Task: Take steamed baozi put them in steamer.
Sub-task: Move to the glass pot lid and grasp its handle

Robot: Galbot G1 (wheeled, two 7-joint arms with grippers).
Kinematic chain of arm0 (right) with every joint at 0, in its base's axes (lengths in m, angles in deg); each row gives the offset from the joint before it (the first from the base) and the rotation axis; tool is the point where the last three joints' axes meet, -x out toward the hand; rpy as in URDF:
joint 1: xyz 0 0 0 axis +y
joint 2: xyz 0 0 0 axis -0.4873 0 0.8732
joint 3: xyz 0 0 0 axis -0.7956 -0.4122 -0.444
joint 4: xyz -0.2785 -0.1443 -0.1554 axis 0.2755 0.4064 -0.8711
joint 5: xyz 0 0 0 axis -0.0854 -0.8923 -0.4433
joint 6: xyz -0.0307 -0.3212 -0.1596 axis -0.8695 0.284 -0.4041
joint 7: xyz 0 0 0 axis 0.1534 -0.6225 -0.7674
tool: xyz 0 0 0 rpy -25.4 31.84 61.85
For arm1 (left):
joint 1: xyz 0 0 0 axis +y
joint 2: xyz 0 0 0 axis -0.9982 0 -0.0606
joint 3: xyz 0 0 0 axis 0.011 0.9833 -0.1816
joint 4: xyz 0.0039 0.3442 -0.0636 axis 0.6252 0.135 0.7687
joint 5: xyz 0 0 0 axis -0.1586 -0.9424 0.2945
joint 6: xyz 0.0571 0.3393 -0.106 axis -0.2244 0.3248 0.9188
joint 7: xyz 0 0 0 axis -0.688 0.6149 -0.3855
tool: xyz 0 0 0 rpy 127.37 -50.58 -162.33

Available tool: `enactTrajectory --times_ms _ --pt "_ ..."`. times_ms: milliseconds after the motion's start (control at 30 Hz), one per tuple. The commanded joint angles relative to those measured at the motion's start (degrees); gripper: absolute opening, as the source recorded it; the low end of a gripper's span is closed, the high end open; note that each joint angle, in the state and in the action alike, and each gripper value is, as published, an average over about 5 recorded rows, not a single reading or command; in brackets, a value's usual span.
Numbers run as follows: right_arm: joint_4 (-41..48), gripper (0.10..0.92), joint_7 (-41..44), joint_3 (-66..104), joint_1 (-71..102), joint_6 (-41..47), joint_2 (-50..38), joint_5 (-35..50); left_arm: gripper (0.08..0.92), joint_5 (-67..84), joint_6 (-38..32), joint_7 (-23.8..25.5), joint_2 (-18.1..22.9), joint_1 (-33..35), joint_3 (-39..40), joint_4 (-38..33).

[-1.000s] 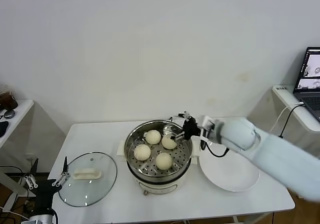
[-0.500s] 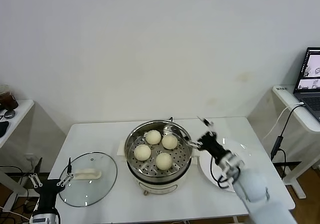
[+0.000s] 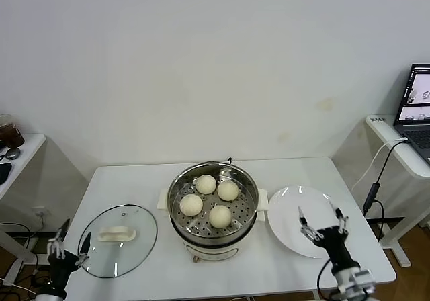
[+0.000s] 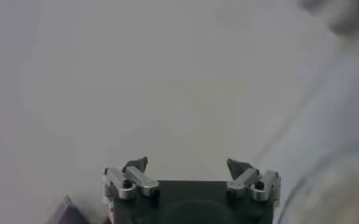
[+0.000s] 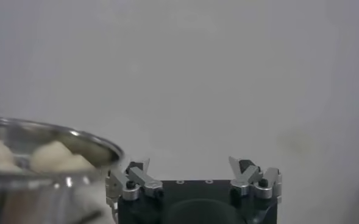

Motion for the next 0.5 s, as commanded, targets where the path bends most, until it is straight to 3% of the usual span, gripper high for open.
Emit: enactTrajectory --times_ms 33,233,500 --pt "-2.1 0.823 -0.4 7.4 6.8 -2.1 6.7 -0.2 0.823 -25.3 -0.7 -3.6 -6.1 -6.6 3.1 12.5" --pt "-4.2 0.823 -0.6 7.0 7.8 -1.6 6.9 -0.3 0.823 -24.8 -1.7 -3.1 -7.3 -10.8 5.9 15.9" --pt "-4.7 0.823 -0.6 6.6 8.3 -1.4 7.1 -0.8 0.823 -23.6 -2.1 -2.3 -7.1 -10.2 7.9 15.1"
